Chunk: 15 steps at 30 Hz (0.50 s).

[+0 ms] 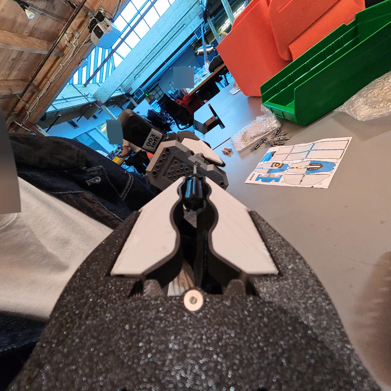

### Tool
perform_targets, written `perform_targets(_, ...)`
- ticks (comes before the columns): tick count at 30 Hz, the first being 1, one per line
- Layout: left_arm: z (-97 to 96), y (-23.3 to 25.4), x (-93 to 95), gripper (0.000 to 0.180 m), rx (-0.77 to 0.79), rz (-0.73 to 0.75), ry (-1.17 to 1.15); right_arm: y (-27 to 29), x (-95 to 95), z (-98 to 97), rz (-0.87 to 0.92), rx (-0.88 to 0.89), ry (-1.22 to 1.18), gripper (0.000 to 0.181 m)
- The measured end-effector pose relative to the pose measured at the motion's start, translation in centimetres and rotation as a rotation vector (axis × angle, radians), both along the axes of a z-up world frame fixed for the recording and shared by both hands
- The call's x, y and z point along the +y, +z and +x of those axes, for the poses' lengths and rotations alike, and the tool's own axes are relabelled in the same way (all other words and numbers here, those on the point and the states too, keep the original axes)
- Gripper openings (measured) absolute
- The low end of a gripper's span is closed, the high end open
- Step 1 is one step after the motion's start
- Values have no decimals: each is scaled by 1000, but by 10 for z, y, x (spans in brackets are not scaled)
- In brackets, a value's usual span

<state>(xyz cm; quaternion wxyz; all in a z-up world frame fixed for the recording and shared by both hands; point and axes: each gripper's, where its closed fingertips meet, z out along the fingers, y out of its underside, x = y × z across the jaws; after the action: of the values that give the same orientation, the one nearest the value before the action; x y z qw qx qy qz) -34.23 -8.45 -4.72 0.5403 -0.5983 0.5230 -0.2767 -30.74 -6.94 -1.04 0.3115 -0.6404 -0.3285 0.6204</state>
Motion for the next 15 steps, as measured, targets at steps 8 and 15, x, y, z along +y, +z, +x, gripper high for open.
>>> perform_targets(8, 0, 0, 0, 70, 1, 6, 1, 0, 2, 0, 10, -10, -10, 12)
perform_targets(15, -3, 2, 0, 67, 5, 6, -1, 1, 0, -3, 13, -17, -1, 12)
